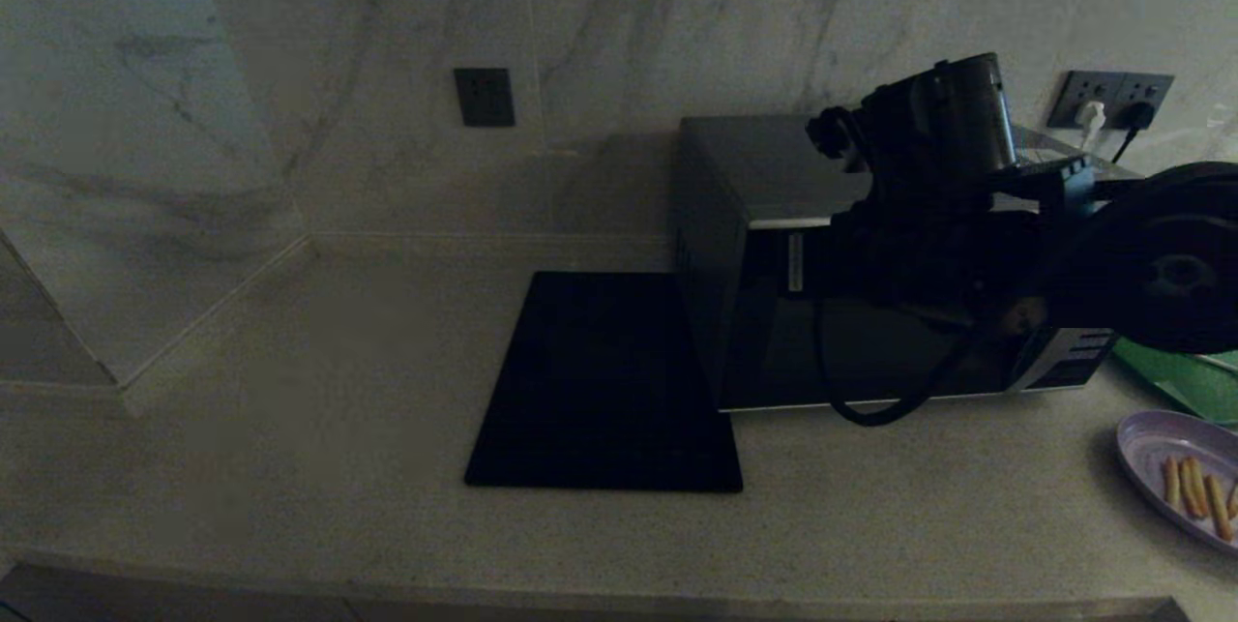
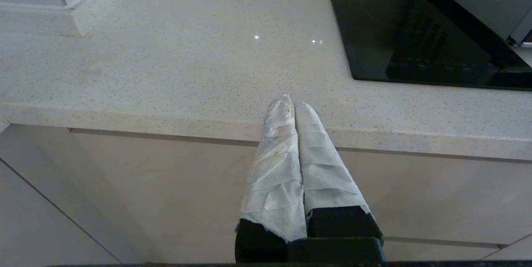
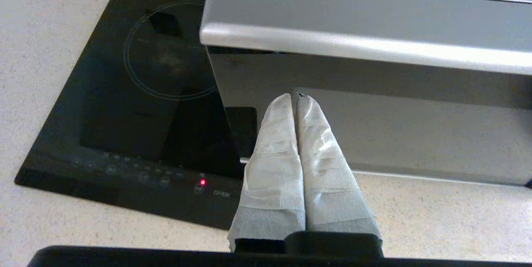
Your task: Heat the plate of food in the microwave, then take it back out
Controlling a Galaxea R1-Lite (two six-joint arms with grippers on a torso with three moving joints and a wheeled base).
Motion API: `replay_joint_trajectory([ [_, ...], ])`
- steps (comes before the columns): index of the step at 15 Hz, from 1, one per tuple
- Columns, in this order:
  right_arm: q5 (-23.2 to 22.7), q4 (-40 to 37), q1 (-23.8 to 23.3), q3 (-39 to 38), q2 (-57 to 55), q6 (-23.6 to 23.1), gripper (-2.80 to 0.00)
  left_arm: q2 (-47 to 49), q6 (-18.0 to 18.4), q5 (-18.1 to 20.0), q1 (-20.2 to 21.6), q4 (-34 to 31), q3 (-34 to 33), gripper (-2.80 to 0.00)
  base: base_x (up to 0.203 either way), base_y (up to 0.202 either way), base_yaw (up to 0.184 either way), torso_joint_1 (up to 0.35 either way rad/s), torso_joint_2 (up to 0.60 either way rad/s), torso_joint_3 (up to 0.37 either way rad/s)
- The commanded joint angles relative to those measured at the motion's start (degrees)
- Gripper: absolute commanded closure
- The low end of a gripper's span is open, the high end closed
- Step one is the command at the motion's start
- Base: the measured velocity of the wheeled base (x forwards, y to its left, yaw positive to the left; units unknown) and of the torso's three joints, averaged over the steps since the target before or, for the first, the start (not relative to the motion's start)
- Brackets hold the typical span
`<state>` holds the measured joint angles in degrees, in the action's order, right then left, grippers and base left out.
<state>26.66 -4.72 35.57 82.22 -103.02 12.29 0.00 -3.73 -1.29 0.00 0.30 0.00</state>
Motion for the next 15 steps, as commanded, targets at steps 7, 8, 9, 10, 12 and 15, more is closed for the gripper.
replay_joint_trajectory([
  [7,3.50,5.05,0.02,2.03,-5.29,-1.69,0.00,-0.09,-0.05,-0.03,0.00,0.05,0.00,0.00,0.000,0.000,0.000,0.000,0.00,0.000],
  [8,4.04,7.35,0.00,1.79,-5.71,-3.24,0.00,-0.09,-0.05,-0.03,0.00,0.05,0.00,0.00,0.000,0.000,0.000,0.000,0.00,0.000],
  [9,4.26,8.42,0.02,1.74,-5.97,-3.92,0.00,-0.09,-0.05,-0.03,0.00,0.05,0.00,0.00,0.000,0.000,0.000,0.000,0.00,0.000],
  [10,4.33,8.67,-0.04,2.13,-6.23,-4.02,0.00,-0.09,-0.05,-0.03,0.00,0.05,0.00,0.00,0.000,0.000,0.000,0.000,0.00,0.000],
  [12,4.36,8.85,-0.06,2.42,-6.68,-4.03,0.00,-0.09,-0.05,-0.03,0.00,0.05,0.00,0.00,0.000,0.000,0.000,0.000,0.00,0.000],
  [15,4.36,8.85,-0.14,3.35,-7.82,-4.03,0.00,-0.09,-0.05,-0.03,0.00,0.05,0.00,0.00,0.000,0.000,0.000,0.000,0.00,0.000],
])
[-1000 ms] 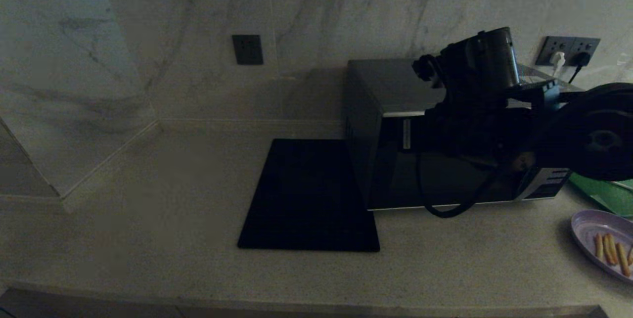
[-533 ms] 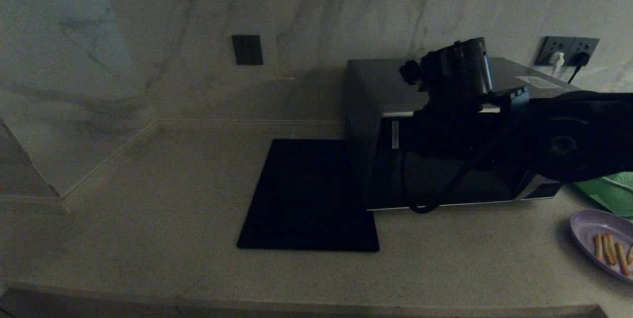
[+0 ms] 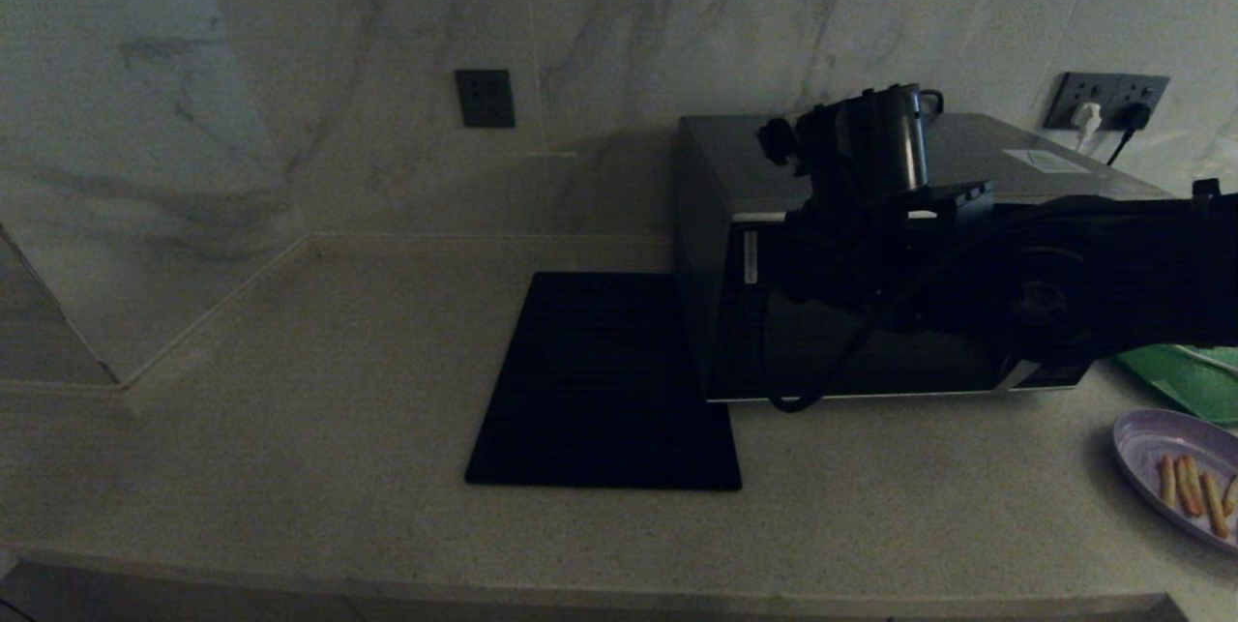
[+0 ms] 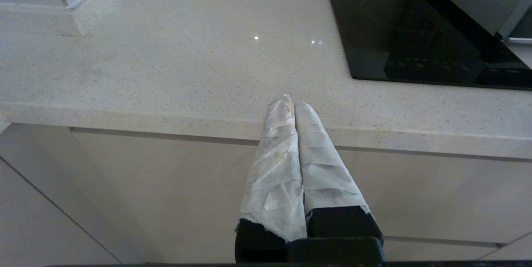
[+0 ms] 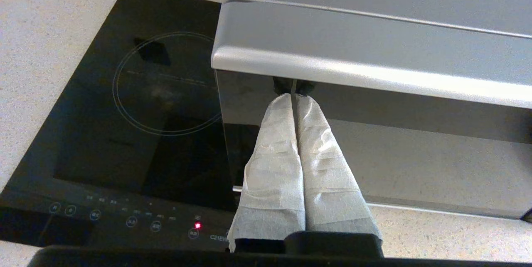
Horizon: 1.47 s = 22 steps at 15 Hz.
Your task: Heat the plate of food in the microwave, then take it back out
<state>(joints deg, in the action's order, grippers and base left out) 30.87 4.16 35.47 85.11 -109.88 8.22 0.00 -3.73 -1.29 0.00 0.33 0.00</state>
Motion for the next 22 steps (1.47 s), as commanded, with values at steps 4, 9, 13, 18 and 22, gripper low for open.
replay_joint_trajectory([
  [4,0.07,-0.03,-0.05,2.33,-3.39,-0.46,0.00,-0.09,-0.05,-0.03,0.00,0.02,0.00,0.00,0.000,0.000,0.000,0.000,0.00,0.000],
  [9,0.07,0.06,-0.05,5.76,-5.94,-0.81,0.00,-0.09,-0.05,-0.03,0.00,0.02,0.07,0.00,0.000,0.000,0.000,0.000,0.00,0.000],
  [13,0.16,3.70,-0.22,6.43,-8.02,-3.30,0.00,-0.09,-0.05,-0.03,0.00,0.02,0.00,0.00,0.000,0.000,0.000,0.000,0.00,0.000],
  [18,1.04,3.67,-0.22,8.94,-9.33,-3.67,0.00,-0.09,-0.05,-0.03,0.00,0.02,0.00,0.00,0.000,0.000,0.000,0.000,0.00,0.000],
  [22,2.70,3.59,-0.22,6.96,-4.17,-3.49,0.00,-0.09,-0.05,-0.03,0.00,0.02,0.00,0.00,0.000,0.000,0.000,0.000,0.00,0.000],
])
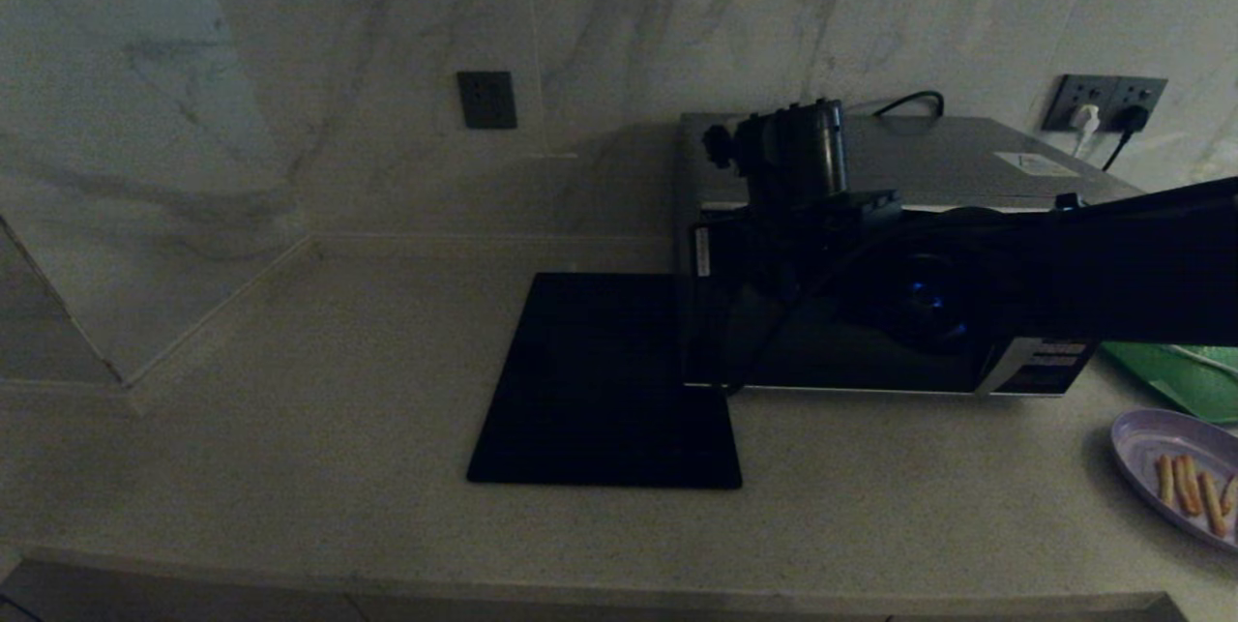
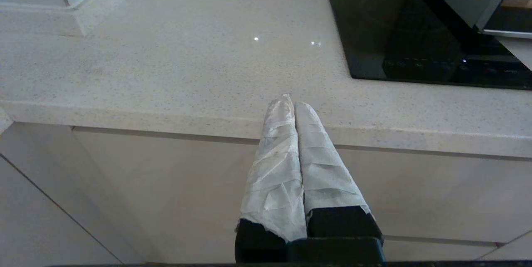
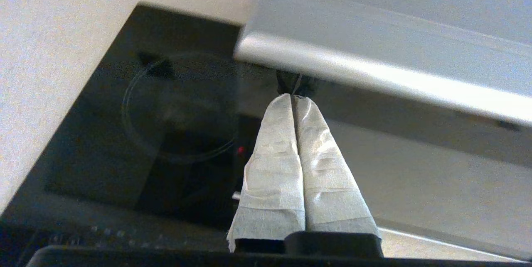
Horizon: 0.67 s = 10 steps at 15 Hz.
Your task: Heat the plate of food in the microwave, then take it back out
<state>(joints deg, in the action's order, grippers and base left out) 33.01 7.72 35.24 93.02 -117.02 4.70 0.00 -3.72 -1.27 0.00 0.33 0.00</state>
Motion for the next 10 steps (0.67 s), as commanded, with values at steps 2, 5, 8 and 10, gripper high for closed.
replay_joint_trajectory([
  [2,0.83,-0.09,-0.45,-4.18,8.18,-0.03,0.00,-0.09,-0.06,-0.05,0.00,0.02,0.00,0.00,0.000,0.000,0.000,0.000,0.00,0.000],
  [5,1.46,-0.15,-3.79,-9.28,16.55,-0.04,0.00,-0.09,-0.06,-0.05,0.00,0.02,0.00,0.00,0.000,0.000,0.000,0.008,0.00,-0.001],
  [8,2.05,-0.94,-9.71,-14.55,26.54,-1.01,0.00,-0.09,-0.06,-0.05,0.00,0.02,0.00,0.00,0.000,0.000,0.000,0.000,0.00,0.000],
  [10,1.81,-3.30,-17.55,-18.62,34.16,-3.39,0.00,-0.09,-0.06,-0.05,0.00,0.02,0.00,0.00,0.000,0.000,0.000,0.000,0.00,0.000],
])
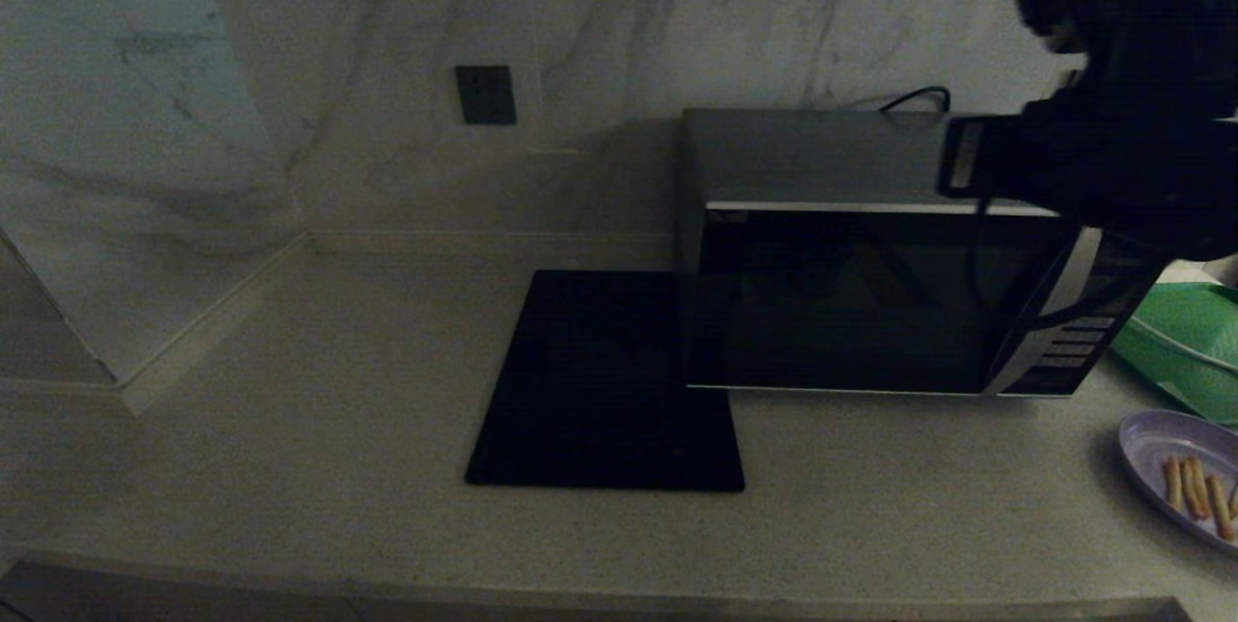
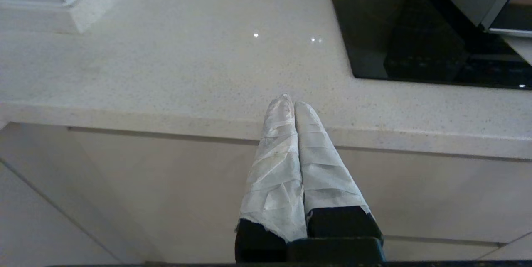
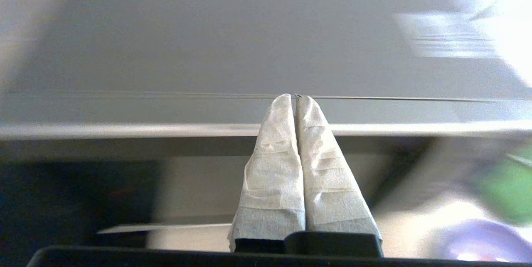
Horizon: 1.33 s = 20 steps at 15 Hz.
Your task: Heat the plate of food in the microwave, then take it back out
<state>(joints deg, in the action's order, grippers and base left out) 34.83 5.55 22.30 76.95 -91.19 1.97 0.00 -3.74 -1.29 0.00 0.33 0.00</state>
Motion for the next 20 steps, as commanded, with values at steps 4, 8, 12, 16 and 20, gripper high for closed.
replay_joint_trajectory([
  [4,-6.47,-14.25,-18.54,-6.39,26.73,-2.98,0.00,-0.09,-0.04,-0.03,0.00,0.02,0.00,0.00,0.000,0.000,0.000,0.000,0.00,0.000],
  [8,-11.19,-30.95,-22.71,-7.25,44.16,-3.39,0.00,-0.09,-0.04,-0.03,0.00,0.02,0.00,0.00,0.000,0.000,0.000,0.000,0.00,0.000],
  [12,-12.39,-37.89,-23.99,-12.30,55.95,-3.21,0.00,-0.09,-0.04,-0.03,0.00,0.02,0.00,0.00,0.000,0.000,0.000,0.000,0.00,0.000],
  [16,-12.44,-38.39,-22.59,-18.19,65.90,-3.47,0.00,-0.09,-0.04,-0.03,0.00,0.02,0.00,0.00,0.000,0.000,0.000,0.000,0.00,0.000],
  [20,-12.43,-38.68,-22.91,-26.50,76.98,-3.61,0.00,-0.09,-0.04,-0.03,0.00,0.02,0.00,0.00,0.000,0.000,0.000,0.000,0.00,0.000],
])
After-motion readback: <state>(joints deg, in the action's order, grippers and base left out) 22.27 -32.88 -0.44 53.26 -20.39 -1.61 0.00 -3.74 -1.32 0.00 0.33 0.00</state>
